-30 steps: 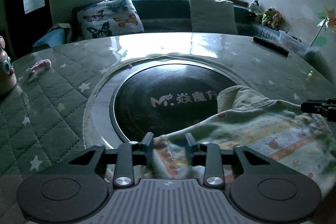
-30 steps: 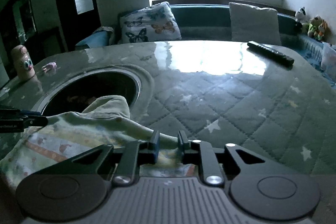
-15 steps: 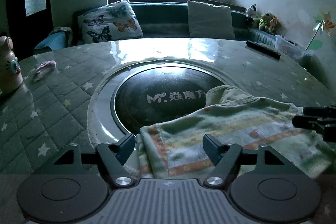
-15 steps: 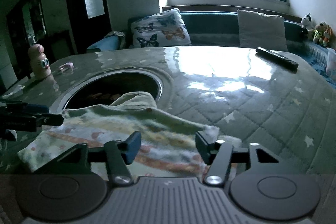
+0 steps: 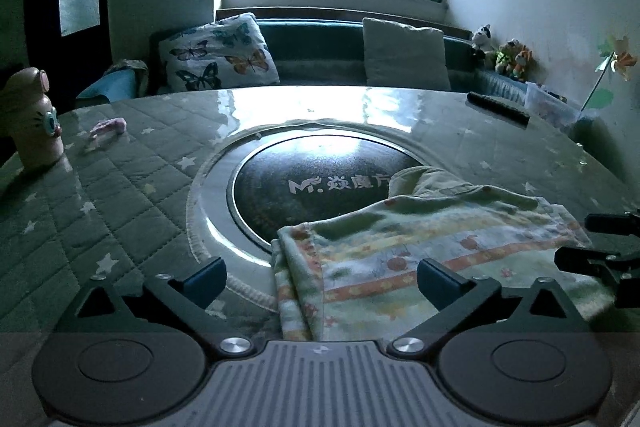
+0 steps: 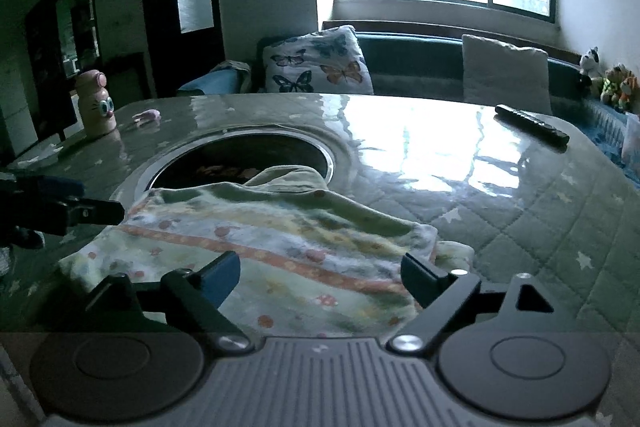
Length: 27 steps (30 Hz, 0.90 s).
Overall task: Fold clothes
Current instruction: 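Open both grippers and withdraw them from the folded shirt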
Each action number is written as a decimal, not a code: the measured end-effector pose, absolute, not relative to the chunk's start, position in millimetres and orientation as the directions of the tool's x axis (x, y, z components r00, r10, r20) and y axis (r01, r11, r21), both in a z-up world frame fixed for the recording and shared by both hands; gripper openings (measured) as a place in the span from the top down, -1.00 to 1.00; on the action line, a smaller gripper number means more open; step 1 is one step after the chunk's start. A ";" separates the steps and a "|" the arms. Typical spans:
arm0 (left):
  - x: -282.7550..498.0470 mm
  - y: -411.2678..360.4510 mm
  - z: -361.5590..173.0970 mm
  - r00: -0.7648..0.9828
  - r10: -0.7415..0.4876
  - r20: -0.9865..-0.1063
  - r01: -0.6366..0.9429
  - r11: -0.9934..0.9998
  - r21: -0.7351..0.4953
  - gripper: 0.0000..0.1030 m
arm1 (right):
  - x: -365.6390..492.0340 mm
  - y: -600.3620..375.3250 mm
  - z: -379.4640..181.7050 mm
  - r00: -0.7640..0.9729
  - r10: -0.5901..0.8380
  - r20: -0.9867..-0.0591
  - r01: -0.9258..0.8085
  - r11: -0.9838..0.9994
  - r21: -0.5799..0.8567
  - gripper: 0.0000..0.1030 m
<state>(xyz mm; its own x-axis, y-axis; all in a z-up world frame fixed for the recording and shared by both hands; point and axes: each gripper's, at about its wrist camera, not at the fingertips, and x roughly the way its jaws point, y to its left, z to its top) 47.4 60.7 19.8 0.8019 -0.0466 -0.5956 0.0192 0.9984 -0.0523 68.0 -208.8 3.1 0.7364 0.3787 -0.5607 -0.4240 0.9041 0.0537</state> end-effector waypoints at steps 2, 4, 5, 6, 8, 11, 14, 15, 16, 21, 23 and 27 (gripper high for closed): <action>43.7 62.6 19.7 0.803 -0.046 -0.595 0.019 0.999 -0.051 -1.00 | 62.8 -207.1 3.7 0.741 0.376 -0.556 -0.426 0.904 0.043 -0.90; 40.1 63.1 19.7 0.803 -0.048 -0.595 0.021 0.998 -0.053 -1.00 | 58.1 -205.7 3.7 0.748 0.370 -0.551 -0.425 0.905 0.030 -1.00; 38.4 63.9 19.7 0.802 -0.051 -0.595 0.022 0.998 -0.056 -1.00 | 55.4 -204.6 3.7 0.751 0.369 -0.547 -0.428 0.904 0.022 -1.00; 36.9 63.9 19.9 0.802 -0.052 -0.595 0.023 0.998 -0.056 -1.00 | 53.0 -203.5 3.7 0.754 0.368 -0.544 -0.430 0.903 0.016 -1.00; 33.8 63.8 20.4 0.802 -0.053 -0.595 0.025 0.998 -0.056 -1.00 | 48.6 -202.1 3.6 0.753 0.372 -0.542 -0.436 0.900 0.011 -1.00; 29.4 62.5 22.2 0.804 -0.062 -0.591 0.035 0.998 -0.058 -1.00 | 44.5 -199.9 3.5 0.756 0.373 -0.538 -0.438 0.899 0.008 -1.00; 26.0 60.6 24.0 0.808 -0.065 -0.586 0.041 0.998 -0.055 -1.00 | 40.5 -197.1 3.8 0.762 0.371 -0.530 -0.436 0.900 0.004 -1.00; 25.7 60.6 24.2 0.809 -0.066 -0.585 0.042 0.998 -0.054 -1.00 | 39.2 -196.2 3.9 0.764 0.371 -0.528 -0.435 0.900 0.002 -1.00; 25.2 60.5 24.5 0.809 -0.067 -0.584 0.043 0.998 -0.055 -1.00 | 37.9 -195.3 4.0 0.766 0.370 -0.525 -0.435 0.900 0.000 -1.00; 23.6 59.6 25.2 0.810 -0.066 -0.582 0.041 0.998 -0.056 -1.00 | 34.6 -191.9 2.8 0.758 0.382 -0.529 -0.443 0.897 0.012 -1.00; 22.6 59.2 25.0 0.810 -0.065 -0.583 0.040 0.998 -0.055 -1.00 | 33.9 -190.3 2.0 0.753 0.387 -0.532 -0.448 0.894 0.015 -1.00; 22.4 59.5 24.3 0.809 -0.062 -0.584 0.039 0.998 -0.051 -1.00 | 32.9 -187.5 0.3 0.747 0.392 -0.537 -0.452 0.892 0.021 -1.00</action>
